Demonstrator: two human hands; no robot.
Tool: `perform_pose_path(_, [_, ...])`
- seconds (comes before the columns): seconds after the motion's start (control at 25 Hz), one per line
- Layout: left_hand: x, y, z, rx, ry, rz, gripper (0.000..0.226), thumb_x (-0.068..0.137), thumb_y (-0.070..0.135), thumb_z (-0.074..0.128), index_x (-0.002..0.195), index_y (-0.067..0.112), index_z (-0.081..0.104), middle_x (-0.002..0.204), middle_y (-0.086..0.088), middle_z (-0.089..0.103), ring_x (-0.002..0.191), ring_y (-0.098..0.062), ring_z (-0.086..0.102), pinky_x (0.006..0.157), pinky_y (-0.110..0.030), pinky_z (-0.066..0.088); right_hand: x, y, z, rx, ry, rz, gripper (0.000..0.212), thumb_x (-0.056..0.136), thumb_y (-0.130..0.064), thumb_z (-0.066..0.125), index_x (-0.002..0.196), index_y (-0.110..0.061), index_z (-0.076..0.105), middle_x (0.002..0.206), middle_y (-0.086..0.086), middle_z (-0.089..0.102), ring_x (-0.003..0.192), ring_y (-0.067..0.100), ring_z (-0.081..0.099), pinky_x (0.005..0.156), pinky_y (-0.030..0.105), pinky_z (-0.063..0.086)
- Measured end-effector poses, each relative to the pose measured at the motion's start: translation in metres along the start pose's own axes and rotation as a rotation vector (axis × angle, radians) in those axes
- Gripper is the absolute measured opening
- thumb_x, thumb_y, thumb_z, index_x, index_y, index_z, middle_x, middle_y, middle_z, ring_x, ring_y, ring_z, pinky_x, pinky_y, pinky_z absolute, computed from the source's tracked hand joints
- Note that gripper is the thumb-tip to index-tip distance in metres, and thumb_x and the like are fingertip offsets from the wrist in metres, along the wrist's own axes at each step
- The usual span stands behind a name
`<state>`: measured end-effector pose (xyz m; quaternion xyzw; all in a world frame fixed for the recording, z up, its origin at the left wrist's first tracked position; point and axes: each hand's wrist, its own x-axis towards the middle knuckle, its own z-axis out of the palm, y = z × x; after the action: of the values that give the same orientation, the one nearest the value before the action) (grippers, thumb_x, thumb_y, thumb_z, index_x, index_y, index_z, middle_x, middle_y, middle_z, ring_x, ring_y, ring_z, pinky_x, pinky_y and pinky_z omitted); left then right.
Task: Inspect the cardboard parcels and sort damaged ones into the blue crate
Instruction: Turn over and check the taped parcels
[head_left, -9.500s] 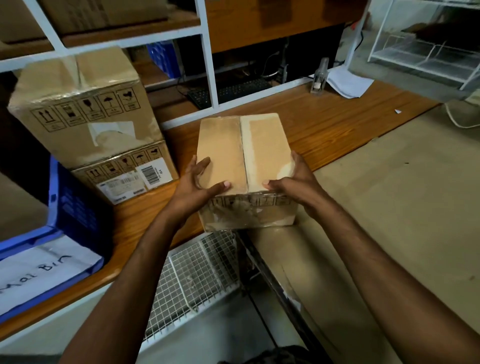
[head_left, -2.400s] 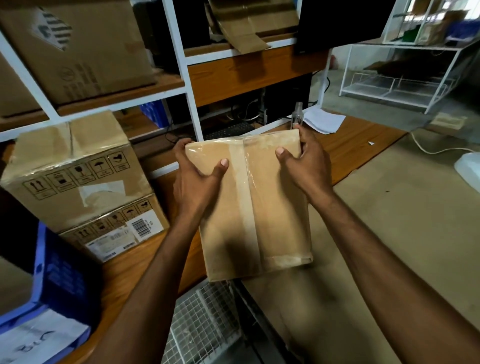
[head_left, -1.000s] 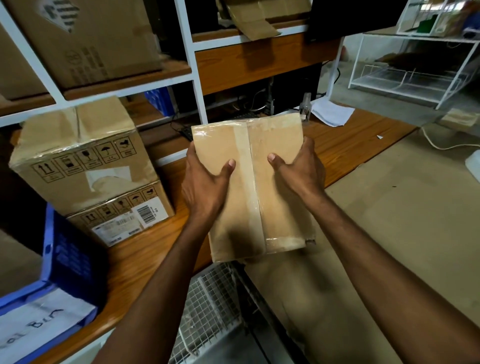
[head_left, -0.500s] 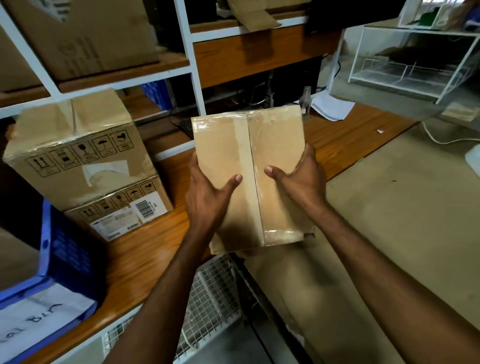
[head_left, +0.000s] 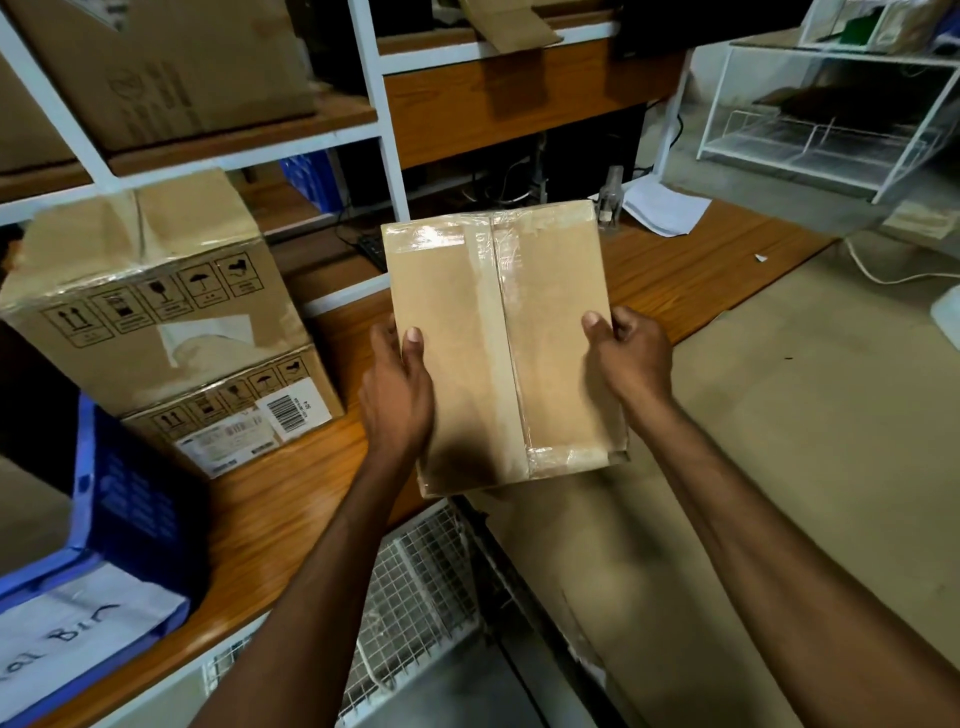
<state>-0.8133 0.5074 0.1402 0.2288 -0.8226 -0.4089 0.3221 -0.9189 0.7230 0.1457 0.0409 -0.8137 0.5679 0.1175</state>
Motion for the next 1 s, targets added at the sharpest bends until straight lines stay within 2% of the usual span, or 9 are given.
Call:
perform_pose_path(0.08, [0.001, 0.001, -0.001, -0.016, 0.006, 0.015, 0.036, 0.113, 0.043, 0.034, 0.132, 0.016, 0.05, 0.092, 0.012, 0.063, 0.083, -0.018, 0.065, 0.066, -0.028, 0.044, 0.003, -0.001, 0.0, -0.017, 0.054, 0.013, 0.045, 0.104, -0.03, 0.057, 0.062, -0.019, 0.048, 0.056, -0.009, 0.047, 0.057, 0.006, 0.042, 0.063, 0.033, 0.033])
perform_pose_path(0.16, [0.003, 0.002, -0.001, -0.022, 0.006, -0.015, 0.037, 0.112, 0.042, 0.035, 0.136, 0.017, 0.05, 0.094, 0.018, 0.06, 0.082, -0.012, 0.061, 0.064, -0.027, 0.039, 0.005, 0.001, 0.002, -0.058, 0.075, 0.019, 0.046, 0.105, -0.032, 0.055, 0.062, -0.019, 0.045, 0.055, -0.007, 0.045, 0.057, 0.008, 0.039, 0.062, 0.034, 0.03])
perform_pose_path(0.2, [0.003, 0.003, -0.001, -0.016, -0.02, -0.025, 0.04, 0.112, 0.042, 0.037, 0.141, 0.017, 0.048, 0.103, 0.016, 0.06, 0.087, -0.011, 0.059, 0.067, -0.028, 0.038, 0.005, 0.002, 0.003, -0.065, 0.044, 0.014, 0.042, 0.105, -0.034, 0.055, 0.066, -0.02, 0.051, 0.059, -0.008, 0.05, 0.06, 0.009, 0.044, 0.064, 0.033, 0.033])
perform_pose_path(0.28, [0.002, 0.002, -0.001, -0.008, -0.083, -0.018, 0.046, 0.111, 0.043, 0.041, 0.15, 0.018, 0.041, 0.121, 0.015, 0.057, 0.097, -0.01, 0.058, 0.073, -0.025, 0.036, 0.002, 0.002, 0.004, -0.1, -0.028, -0.004, 0.024, 0.103, -0.037, 0.057, 0.09, -0.02, 0.069, 0.081, -0.01, 0.066, 0.079, 0.014, 0.058, 0.073, 0.031, 0.039])
perform_pose_path(0.4, [0.004, -0.001, -0.001, -0.027, -0.046, -0.011, 0.047, 0.108, 0.043, 0.051, 0.146, 0.016, 0.044, 0.14, 0.003, 0.063, 0.114, -0.02, 0.065, 0.082, -0.025, 0.038, -0.001, -0.002, 0.005, -0.128, -0.004, -0.023, 0.025, 0.1, -0.039, 0.063, 0.112, -0.019, 0.072, 0.102, -0.003, 0.074, 0.095, 0.021, 0.067, 0.077, 0.03, 0.044])
perform_pose_path(0.56, [-0.003, 0.002, 0.004, 0.023, -0.108, -0.026, 0.07, 0.097, 0.052, 0.065, 0.15, 0.019, 0.032, 0.142, 0.001, 0.058, 0.114, -0.019, 0.06, 0.086, -0.031, 0.041, -0.013, -0.004, 0.013, -0.204, -0.066, 0.001, 0.063, 0.083, -0.05, 0.079, 0.133, -0.02, 0.054, 0.121, -0.005, 0.068, 0.106, 0.02, 0.064, 0.086, 0.031, 0.048])
perform_pose_path(0.68, [-0.004, 0.002, 0.008, 0.035, -0.084, -0.033, 0.075, 0.094, 0.054, 0.069, 0.149, 0.019, 0.032, 0.141, -0.004, 0.06, 0.117, -0.027, 0.063, 0.084, -0.032, 0.041, -0.012, -0.001, 0.017, -0.203, -0.073, 0.024, 0.073, 0.079, -0.052, 0.082, 0.135, -0.019, 0.05, 0.128, 0.0, 0.067, 0.115, 0.028, 0.064, 0.089, 0.033, 0.05])
perform_pose_path(0.88, [0.005, -0.001, 0.014, 0.052, -0.094, -0.023, 0.084, 0.091, 0.057, 0.071, 0.15, 0.018, 0.026, 0.141, -0.007, 0.057, 0.122, -0.032, 0.061, 0.087, -0.038, 0.05, -0.007, -0.005, 0.023, -0.286, -0.102, 0.031, 0.105, 0.067, -0.061, 0.087, 0.146, -0.015, 0.034, 0.141, 0.006, 0.057, 0.123, 0.032, 0.058, 0.094, 0.038, 0.05])
perform_pose_path(1.0, [-0.001, -0.001, 0.018, 0.063, -0.191, 0.012, 0.116, 0.08, 0.059, 0.08, 0.161, 0.019, 0.007, 0.162, -0.01, 0.032, 0.141, -0.032, 0.043, 0.098, -0.037, 0.043, -0.012, -0.001, 0.021, -0.299, -0.182, 0.005, 0.119, 0.063, -0.059, 0.091, 0.152, -0.018, 0.023, 0.148, 0.005, 0.049, 0.128, 0.029, 0.054, 0.096, 0.038, 0.049])
